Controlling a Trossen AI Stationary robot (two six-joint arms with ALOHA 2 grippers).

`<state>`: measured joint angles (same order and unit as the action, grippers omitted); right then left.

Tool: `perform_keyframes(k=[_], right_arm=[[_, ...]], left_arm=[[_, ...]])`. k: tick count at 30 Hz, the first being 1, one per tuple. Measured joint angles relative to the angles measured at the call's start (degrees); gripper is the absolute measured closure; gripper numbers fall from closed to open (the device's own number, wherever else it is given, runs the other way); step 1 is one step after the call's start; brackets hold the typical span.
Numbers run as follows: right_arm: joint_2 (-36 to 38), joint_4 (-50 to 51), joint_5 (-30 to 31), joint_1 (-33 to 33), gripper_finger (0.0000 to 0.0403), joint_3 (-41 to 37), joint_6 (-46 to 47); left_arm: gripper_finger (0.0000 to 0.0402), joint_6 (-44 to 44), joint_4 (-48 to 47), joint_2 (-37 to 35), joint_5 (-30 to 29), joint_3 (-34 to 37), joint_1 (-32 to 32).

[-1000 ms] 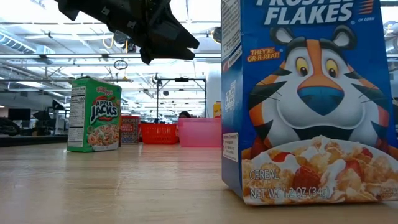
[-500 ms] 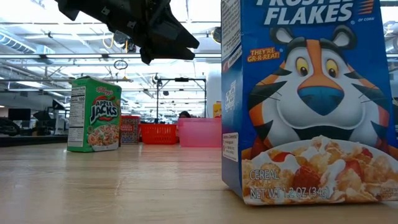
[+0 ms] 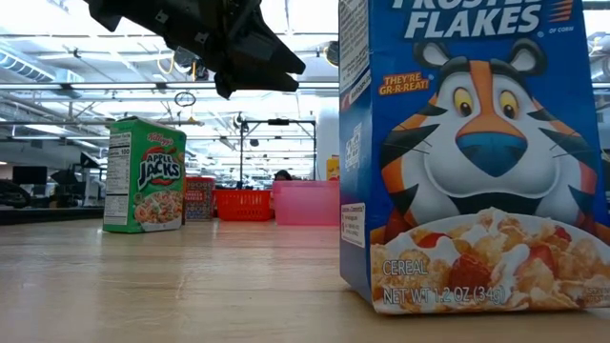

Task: Pick & Place Kitchen Items
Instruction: Put the black food coloring bottle into the orange bin

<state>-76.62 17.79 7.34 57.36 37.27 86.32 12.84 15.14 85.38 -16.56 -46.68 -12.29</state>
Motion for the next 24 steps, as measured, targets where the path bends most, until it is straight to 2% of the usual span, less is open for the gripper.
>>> perform_keyframes(k=[12, 17, 24], right_arm=[[-0.35, -0.05, -0.34, 0.27, 0.0245, -0.11, 0.30], [-2.80, -0.19, -3.25, 0.75, 0.0246, -0.11, 1.49], [-4.00, -1.35, -1.36, 0.87, 0.0246, -0.13, 0.21]], left_arm=[[0.0215, 0.02, -0.07, 0.00, 0.02, 0.00, 0.00], [0.0215, 0.42, -0.35, 0.00, 0.02, 0.00, 0.00], [0.0215, 0.55, -0.35, 0.00, 0.02, 0.00, 0.00]])
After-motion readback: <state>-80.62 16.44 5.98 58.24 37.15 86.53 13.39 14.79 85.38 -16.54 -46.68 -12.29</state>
